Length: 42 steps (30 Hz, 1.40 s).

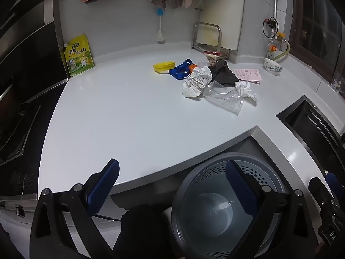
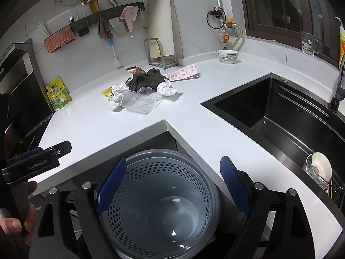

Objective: Collect trash

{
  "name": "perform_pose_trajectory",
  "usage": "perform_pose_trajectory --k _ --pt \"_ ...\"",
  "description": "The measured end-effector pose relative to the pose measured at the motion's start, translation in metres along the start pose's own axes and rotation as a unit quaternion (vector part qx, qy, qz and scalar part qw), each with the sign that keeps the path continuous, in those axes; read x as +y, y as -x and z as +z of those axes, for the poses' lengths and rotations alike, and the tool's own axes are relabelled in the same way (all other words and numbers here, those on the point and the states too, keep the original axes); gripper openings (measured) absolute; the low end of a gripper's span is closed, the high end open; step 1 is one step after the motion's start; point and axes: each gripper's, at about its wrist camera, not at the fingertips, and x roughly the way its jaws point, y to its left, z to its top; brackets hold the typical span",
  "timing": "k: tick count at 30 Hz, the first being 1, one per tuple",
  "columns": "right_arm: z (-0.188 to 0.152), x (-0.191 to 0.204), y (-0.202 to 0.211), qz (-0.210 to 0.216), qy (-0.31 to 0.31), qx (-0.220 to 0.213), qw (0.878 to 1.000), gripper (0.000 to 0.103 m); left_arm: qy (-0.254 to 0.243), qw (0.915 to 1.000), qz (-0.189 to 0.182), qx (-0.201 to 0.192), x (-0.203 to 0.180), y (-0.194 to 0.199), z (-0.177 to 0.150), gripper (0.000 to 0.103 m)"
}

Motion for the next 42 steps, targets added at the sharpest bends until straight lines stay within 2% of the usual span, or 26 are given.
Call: perform_pose_trajectory --k 11,23,42 --pt "-0.001 -0.002 0.003 0.003 -0.001 -0.002 1.000 0.084 -0.005 1.0000 -0.001 0.003 0.003 0.005 0.006 0.097" --pt "0.005 0.000 0.012 0.003 0.001 -0.005 1.000 0.084 -0.013 0.9999 0.004 -0.005 -0.006 0.007 -0.004 0.097" --pt "0.005 0.001 0.015 0.006 0.004 -0.011 1.000 0.084 -0.011 0.9999 0.004 -0.010 0.000 0.015 -0.003 0.097"
